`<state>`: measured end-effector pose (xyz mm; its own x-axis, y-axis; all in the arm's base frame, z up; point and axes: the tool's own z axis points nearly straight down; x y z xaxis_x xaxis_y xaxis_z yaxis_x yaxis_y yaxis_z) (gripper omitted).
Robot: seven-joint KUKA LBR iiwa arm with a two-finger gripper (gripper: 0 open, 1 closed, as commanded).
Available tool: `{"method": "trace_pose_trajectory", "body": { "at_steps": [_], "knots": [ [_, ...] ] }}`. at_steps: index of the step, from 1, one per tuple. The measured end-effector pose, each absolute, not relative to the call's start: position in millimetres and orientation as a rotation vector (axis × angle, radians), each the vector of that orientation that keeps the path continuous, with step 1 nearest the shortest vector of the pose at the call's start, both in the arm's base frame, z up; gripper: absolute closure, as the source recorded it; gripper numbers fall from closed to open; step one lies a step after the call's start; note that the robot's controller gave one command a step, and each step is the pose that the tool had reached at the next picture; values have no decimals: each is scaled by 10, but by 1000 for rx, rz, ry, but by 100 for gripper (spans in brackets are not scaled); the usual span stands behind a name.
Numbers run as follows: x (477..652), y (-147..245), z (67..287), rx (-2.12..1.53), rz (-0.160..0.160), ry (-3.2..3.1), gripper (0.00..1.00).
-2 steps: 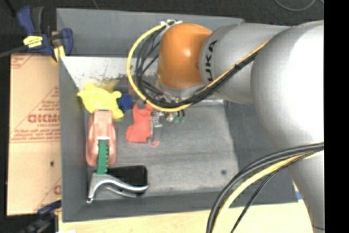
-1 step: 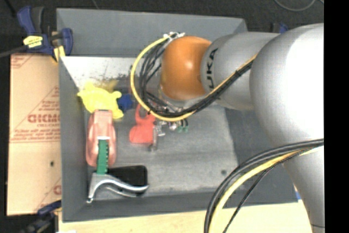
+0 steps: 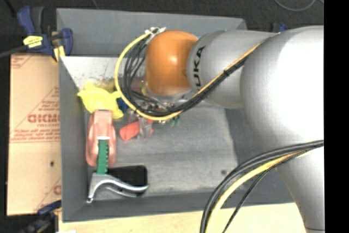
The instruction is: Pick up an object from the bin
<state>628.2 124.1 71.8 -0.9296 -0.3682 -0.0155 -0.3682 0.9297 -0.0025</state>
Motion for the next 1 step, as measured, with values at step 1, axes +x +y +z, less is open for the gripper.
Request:
{"method": "trace_pose_trajectory", "body": {
  "at_steps": [1],
  "knots": [
    [6282,1241,718,-584,1,3071,100]
  ]
}}
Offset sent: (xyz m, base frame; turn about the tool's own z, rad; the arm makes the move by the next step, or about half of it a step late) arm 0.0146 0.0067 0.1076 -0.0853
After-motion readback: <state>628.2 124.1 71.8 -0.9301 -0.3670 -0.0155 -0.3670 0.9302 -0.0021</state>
